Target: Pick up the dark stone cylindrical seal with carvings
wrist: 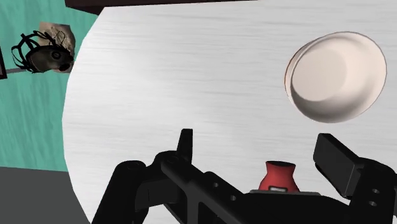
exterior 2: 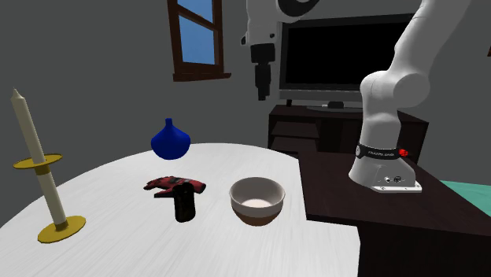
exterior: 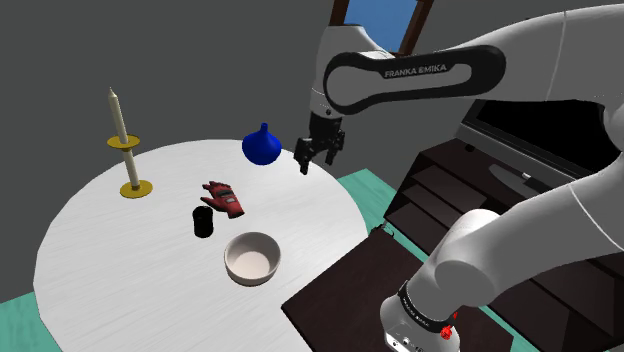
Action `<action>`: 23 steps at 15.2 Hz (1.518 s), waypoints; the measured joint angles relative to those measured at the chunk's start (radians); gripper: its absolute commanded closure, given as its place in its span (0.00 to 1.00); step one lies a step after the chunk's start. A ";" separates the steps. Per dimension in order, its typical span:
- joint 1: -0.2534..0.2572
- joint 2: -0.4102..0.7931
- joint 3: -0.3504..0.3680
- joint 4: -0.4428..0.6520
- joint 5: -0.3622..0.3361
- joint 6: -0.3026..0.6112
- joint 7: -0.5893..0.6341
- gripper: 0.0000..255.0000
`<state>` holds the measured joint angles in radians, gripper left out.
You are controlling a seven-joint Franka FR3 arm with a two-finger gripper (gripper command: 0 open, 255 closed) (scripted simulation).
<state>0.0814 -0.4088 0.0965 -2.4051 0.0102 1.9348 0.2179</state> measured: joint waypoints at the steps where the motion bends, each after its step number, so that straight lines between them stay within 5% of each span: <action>1: 0.004 0.028 0.009 0.008 0.000 0.024 0.009 0.00; 13: 0.060 0.426 0.117 0.180 -0.069 0.279 0.167 0.00; 23: 0.152 0.800 0.131 0.470 -0.209 0.373 0.310 0.00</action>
<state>0.2333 0.3915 0.2274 -1.9352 -0.1991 2.3082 0.5279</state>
